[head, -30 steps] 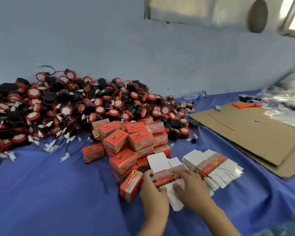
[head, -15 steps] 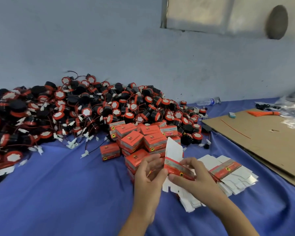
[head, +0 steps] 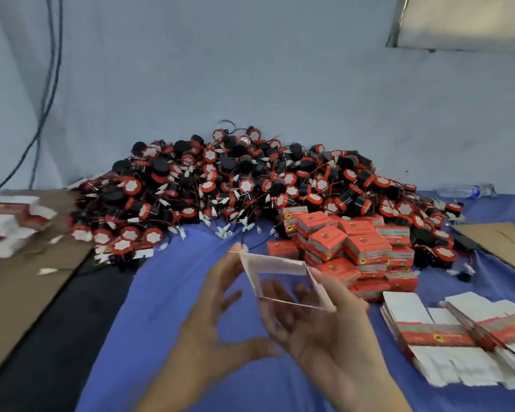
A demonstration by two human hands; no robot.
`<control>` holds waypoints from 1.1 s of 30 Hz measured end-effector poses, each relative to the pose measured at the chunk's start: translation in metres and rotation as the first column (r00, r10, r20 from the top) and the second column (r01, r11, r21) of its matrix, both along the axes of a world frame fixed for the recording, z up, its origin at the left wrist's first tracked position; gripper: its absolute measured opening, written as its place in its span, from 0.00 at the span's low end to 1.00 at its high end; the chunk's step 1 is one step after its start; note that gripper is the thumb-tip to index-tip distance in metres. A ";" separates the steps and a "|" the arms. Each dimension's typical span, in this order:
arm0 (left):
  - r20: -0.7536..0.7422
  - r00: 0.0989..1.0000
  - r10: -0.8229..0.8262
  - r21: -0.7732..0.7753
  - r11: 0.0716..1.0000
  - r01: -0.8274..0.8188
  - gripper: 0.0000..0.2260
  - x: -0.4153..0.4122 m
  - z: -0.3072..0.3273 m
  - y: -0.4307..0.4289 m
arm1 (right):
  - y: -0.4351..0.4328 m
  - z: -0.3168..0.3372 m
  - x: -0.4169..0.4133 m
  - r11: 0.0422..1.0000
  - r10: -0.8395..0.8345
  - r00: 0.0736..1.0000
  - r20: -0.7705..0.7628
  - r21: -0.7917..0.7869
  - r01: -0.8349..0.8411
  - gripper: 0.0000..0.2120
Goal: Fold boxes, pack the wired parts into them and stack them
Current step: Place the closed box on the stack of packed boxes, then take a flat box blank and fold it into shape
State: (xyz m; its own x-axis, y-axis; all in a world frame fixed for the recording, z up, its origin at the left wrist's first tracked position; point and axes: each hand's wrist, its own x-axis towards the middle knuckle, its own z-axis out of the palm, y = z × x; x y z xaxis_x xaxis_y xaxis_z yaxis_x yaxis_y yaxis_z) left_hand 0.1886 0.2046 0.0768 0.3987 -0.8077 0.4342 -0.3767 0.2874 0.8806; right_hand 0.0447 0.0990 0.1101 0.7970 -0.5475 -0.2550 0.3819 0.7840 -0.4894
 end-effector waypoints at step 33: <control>0.194 0.974 -0.113 0.237 0.969 0.065 0.21 0.049 0.023 0.081 | 0.020 0.015 0.027 0.784 0.199 0.840 -0.505 -0.432 -0.445 0.08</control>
State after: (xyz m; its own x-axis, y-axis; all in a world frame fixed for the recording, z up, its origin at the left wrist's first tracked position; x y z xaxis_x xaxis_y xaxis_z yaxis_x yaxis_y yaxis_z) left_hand 0.2380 0.2855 0.1000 0.2429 -0.9226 0.2997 -0.5376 0.1292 0.8332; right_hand 0.0718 0.1186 0.1249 0.8341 -0.4208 -0.3565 -0.1800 0.4034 -0.8971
